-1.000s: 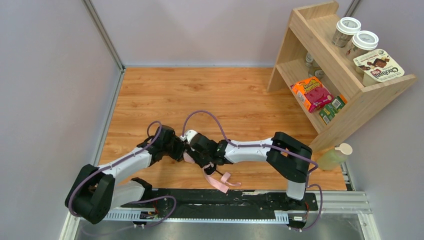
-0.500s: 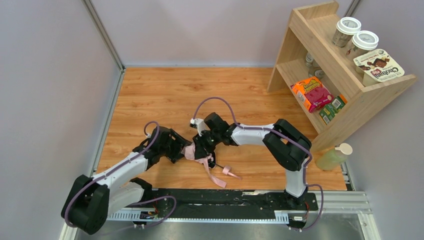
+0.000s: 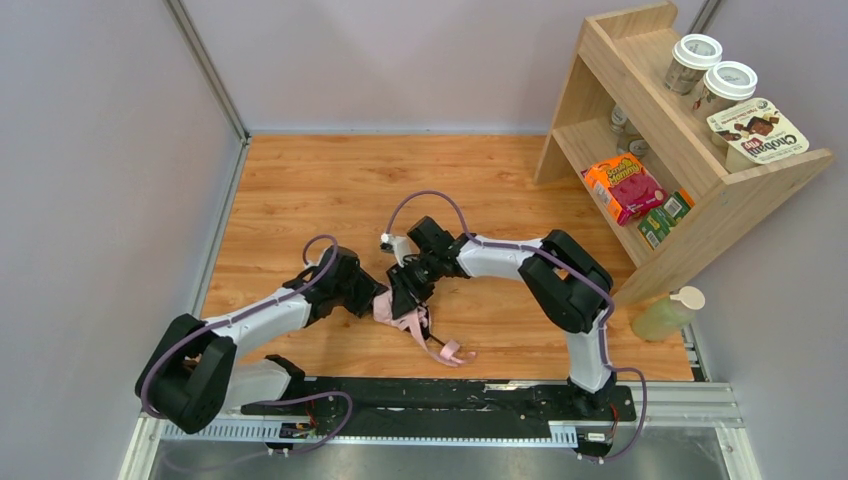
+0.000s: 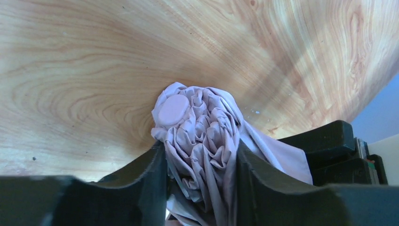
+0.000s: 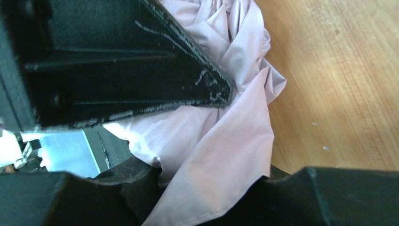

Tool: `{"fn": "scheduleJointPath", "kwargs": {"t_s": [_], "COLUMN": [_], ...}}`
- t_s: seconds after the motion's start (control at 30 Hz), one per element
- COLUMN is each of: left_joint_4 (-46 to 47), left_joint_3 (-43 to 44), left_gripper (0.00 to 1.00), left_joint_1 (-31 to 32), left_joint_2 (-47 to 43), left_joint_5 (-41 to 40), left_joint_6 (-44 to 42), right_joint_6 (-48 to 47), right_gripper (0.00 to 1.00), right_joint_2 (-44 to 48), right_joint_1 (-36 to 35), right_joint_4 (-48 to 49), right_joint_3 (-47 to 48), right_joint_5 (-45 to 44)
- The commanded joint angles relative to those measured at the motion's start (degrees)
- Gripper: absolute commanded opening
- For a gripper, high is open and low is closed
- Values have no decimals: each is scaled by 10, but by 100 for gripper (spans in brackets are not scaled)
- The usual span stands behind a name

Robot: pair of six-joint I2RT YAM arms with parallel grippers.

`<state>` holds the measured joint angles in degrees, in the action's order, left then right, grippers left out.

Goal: Put away the umbrella

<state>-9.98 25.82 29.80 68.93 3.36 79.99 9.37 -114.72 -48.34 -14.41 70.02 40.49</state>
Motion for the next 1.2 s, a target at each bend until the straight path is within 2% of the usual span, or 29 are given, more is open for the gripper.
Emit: {"fn": "scheduleJointPath", "kwargs": {"t_s": [0.0, 0.07, 0.1, 0.13, 0.27, 0.37, 0.47, 0.57, 0.67, 0.7, 0.73, 0.77, 0.83, 0.87, 1.0, 1.07, 1.1, 1.13, 1.17], "left_joint_4": [14, 36, 42, 35, 39, 50, 34, 32, 37, 47, 51, 51, 55, 59, 53, 30, 1, -14, -41], "left_joint_3": [-34, -53, -60, -60, -71, -83, -76, -77, -82, -83, -87, -87, -88, -91, -84, -70, -56, -48, -34], "left_gripper": [28, 10, 7, 0, 0, 0, 0, 0, 0, 0, 0, 0, 0, 0, 0, 30, 55, 67, 74], "left_joint_1": [26, 25, 26, 26, 25, 17, 3, -15, -21, -22, -23, -23, -24, -24, -26, -26, -26, -26, -26], "left_joint_2": [32, 42, 45, 46, 31, -1, -27, -56, -80, -85, -92, -96, -102, -104, -119, -141, -150, -163, -171], "left_joint_5": [30, 35, 39, 40, 41, 48, 58, 80, 95, 98, 104, 105, 105, 105, 94, 77, 70, 60, 54], "left_joint_6": [23, 42, 46, 51, 91, 130, 141, 162, 176, 184, 186, 185, 176, 168, 111, 69, 55, 25, 12], "right_joint_6": [-28, -22, -22, -17, -17, -9, 0, -1, -8, -10, -7, -9, -15, -17, -29, -30, -29, -27, -26], "right_gripper": [0, 8, 17, 30, 52, 60, 65, 66, 65, 61, 44, 34, 6, 0, 0, 0, 0, 0, 0], "right_joint_2": [-1, 21, 33, 45, 78, 76, 58, 42, 36, 33, 25, 15, 1, -2, 21, 43, 57, 68, 79], "right_joint_1": [-46, -60, -68, -78, -130, -165, -178, -178, -178, -171, -166, -163, -161, -162, -160, -150, -142, -131, -121], "right_joint_4": [-50, -46, -44, -41, -46, -46, -25, 2, 25, 36, 42, 43, 42, 42, 48, 44, 44, 45, 42], "right_joint_3": [1, -11, -16, -24, -44, -60, -84, -102, -114, -117, -120, -119, -114, -114, -121, -121, -122, -121, -118], "right_joint_5": [-106, -153, -171, -199, -339, -437, -480, -490, -467, -451, -444, -436, -436, -438, -444, -424, -415, -373, -347]}}
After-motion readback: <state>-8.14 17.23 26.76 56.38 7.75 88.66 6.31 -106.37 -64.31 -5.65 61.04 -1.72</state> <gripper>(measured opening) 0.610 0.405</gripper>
